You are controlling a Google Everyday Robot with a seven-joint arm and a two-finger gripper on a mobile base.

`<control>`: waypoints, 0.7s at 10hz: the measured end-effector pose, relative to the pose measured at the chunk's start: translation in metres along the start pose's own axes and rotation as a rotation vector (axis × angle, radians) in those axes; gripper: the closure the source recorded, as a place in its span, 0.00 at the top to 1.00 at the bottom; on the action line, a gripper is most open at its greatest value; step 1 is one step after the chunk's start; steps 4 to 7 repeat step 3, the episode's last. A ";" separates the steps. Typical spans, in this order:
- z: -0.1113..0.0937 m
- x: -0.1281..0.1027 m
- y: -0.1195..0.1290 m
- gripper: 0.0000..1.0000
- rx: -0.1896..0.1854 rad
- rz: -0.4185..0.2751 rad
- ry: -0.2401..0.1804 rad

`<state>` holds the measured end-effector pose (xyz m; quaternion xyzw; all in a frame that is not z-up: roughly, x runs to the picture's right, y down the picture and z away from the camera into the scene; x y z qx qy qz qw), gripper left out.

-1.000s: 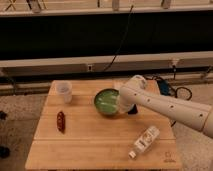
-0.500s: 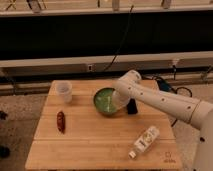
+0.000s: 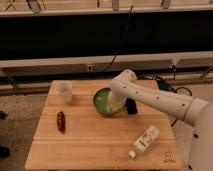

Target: Drag the ceramic bowl in a circle

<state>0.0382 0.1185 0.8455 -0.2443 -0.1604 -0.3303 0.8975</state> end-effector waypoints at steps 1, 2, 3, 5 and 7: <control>0.000 -0.014 -0.007 0.02 -0.006 -0.014 -0.009; 0.000 -0.028 -0.007 0.02 -0.018 -0.028 -0.015; 0.000 -0.034 -0.007 0.02 -0.024 -0.032 -0.022; 0.000 -0.034 -0.007 0.02 -0.024 -0.032 -0.022; 0.000 -0.034 -0.007 0.02 -0.024 -0.032 -0.022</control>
